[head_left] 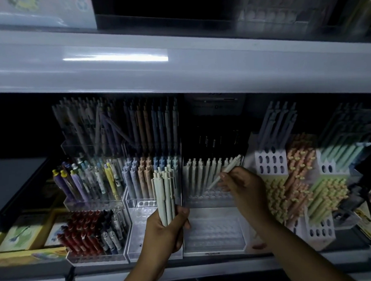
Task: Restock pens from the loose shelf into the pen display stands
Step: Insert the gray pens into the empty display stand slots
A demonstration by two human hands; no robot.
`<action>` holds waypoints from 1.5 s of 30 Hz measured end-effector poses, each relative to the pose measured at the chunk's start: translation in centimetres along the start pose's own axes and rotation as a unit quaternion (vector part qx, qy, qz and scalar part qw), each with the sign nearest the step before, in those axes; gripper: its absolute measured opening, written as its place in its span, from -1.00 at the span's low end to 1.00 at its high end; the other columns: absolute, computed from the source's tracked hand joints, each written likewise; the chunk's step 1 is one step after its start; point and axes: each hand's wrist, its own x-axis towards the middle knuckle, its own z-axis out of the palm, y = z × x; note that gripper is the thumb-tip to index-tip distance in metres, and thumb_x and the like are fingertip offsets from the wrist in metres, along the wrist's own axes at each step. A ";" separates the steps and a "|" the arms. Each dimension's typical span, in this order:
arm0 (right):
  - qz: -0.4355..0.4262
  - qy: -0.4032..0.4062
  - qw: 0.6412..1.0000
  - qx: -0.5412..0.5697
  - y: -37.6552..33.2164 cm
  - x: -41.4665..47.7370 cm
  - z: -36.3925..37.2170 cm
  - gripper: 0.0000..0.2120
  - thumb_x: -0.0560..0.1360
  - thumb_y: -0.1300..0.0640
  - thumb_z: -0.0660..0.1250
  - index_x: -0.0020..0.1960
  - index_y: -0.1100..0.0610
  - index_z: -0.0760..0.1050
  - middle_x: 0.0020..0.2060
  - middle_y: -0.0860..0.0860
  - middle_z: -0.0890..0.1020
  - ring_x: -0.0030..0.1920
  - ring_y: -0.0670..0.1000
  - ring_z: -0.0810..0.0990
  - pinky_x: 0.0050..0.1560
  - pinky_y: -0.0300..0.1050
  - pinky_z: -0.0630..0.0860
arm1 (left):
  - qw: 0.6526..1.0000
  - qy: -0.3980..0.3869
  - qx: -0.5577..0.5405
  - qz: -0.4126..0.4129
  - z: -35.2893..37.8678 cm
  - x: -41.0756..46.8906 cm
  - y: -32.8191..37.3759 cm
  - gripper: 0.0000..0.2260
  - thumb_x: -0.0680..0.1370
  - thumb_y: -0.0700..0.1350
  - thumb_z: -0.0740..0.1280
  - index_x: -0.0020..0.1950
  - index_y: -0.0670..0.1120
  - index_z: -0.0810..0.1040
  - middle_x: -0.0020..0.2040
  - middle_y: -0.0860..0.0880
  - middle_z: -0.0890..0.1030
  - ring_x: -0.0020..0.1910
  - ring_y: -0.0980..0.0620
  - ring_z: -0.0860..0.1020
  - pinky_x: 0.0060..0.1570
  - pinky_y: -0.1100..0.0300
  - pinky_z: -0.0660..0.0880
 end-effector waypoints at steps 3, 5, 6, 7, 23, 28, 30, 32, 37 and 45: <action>-0.007 -0.021 0.999 -0.027 0.5 0.8 0.0 -0.86 0.57 0.27 0.39 -0.17 0.23 0.61 -0.32 -0.01 0.69 -0.25 -0.08 0.70 -0.15 0.09 0.65 | 1.000 -0.004 0.004 0.006 0.0 0.2 -0.1 -0.68 0.47 -0.03 0.43 -0.21 -0.31 0.55 -0.46 -0.30 0.38 -0.63 0.01 0.23 -0.53 0.22 0.24; -0.022 -0.035 0.998 -0.041 1.0 1.3 0.1 -0.84 0.57 0.25 0.40 -0.18 0.25 0.60 -0.34 0.00 0.68 -0.27 -0.06 0.69 -0.18 0.15 0.63 | 1.000 -0.004 0.000 0.006 0.1 0.3 -0.2 -0.73 0.48 -0.04 0.43 -0.21 -0.26 0.56 -0.39 -0.37 0.43 -0.62 0.01 0.24 -0.53 0.22 0.24; -0.032 -0.040 0.998 -0.048 1.1 1.4 0.2 -0.82 0.56 0.20 0.42 -0.19 0.25 0.59 -0.35 0.01 0.67 -0.28 -0.05 0.69 -0.21 0.17 0.62 | 1.000 -0.004 0.000 0.006 0.2 0.4 -0.3 -0.75 0.49 -0.06 0.42 -0.22 -0.25 0.57 -0.37 -0.35 0.46 -0.62 0.00 0.24 -0.53 0.23 0.24; -0.039 -0.045 0.997 -0.056 1.2 1.6 0.3 -0.76 0.56 0.10 0.42 -0.20 0.24 0.58 -0.37 0.03 0.66 -0.30 -0.02 0.68 -0.24 0.18 0.61 | 1.000 -0.005 0.000 0.007 0.3 0.5 -0.4 -0.77 0.52 -0.09 0.42 -0.22 -0.24 0.57 -0.36 -0.33 0.48 -0.62 0.00 0.24 -0.53 0.23 0.25; -0.078 -0.088 0.980 -0.161 3.2 3.0 1.7 -0.67 0.57 0.09 0.39 -0.26 0.27 0.44 -0.39 0.22 0.59 -0.32 0.17 0.64 -0.27 0.14 0.58 | 1.000 -0.005 0.009 0.015 0.5 0.6 -0.4 -0.73 0.47 -0.02 0.44 -0.23 -0.23 0.57 -0.36 -0.46 0.42 -0.62 -0.01 0.25 -0.52 0.24 0.25; -0.079 -0.102 0.973 -0.192 3.0 2.5 2.2 -0.71 0.55 0.20 0.44 -0.20 0.14 0.34 -0.36 0.14 0.57 -0.30 0.09 0.60 -0.25 0.03 0.52 | 1.000 -0.009 0.016 0.011 0.2 0.5 -0.2 -0.73 0.44 0.01 0.44 -0.23 -0.21 0.58 -0.34 -0.49 0.40 -0.61 0.00 0.24 -0.51 0.22 0.23; -0.067 -0.114 0.973 -0.187 3.1 2.6 2.4 -0.69 0.54 0.22 0.44 -0.21 0.11 0.32 -0.36 0.14 0.56 -0.29 0.11 0.60 -0.21 0.05 0.54 | 1.000 -0.009 0.015 0.006 0.0 0.5 -0.3 -0.74 0.45 -0.02 0.44 -0.23 -0.21 0.57 -0.35 -0.47 0.41 -0.61 0.00 0.24 -0.51 0.22 0.23; -0.053 -0.121 0.974 -0.184 3.4 2.7 2.6 -0.72 0.54 0.23 0.45 -0.23 0.20 0.38 -0.36 0.18 0.56 -0.27 0.14 0.61 -0.18 0.11 0.58 | 1.000 -0.012 0.017 0.007 -0.1 0.5 -0.4 -0.74 0.45 -0.02 0.44 -0.22 -0.22 0.57 -0.36 -0.43 0.42 -0.62 0.01 0.24 -0.51 0.22 0.22; -0.052 -0.113 0.974 -0.190 3.7 2.6 2.8 -0.75 0.54 0.22 0.46 -0.21 0.30 0.46 -0.36 0.20 0.57 -0.28 0.15 0.60 -0.17 0.13 0.58 | 1.000 -0.011 0.016 0.006 -0.3 0.5 -0.6 -0.74 0.46 -0.01 0.44 -0.25 -0.20 0.56 -0.39 -0.36 0.41 -0.61 0.01 0.25 -0.52 0.24 0.23; -0.054 -0.083 0.975 -0.200 4.3 2.3 3.2 -0.77 0.52 0.19 0.47 -0.22 0.24 0.49 -0.37 0.13 0.61 -0.30 0.08 0.61 -0.21 0.07 0.59 | 1.000 -0.003 0.018 0.004 -0.2 0.1 -0.1 -0.64 0.51 -0.01 0.41 -0.35 -0.25 0.55 -0.56 -0.12 0.30 -0.63 0.03 0.21 -0.50 0.24 0.19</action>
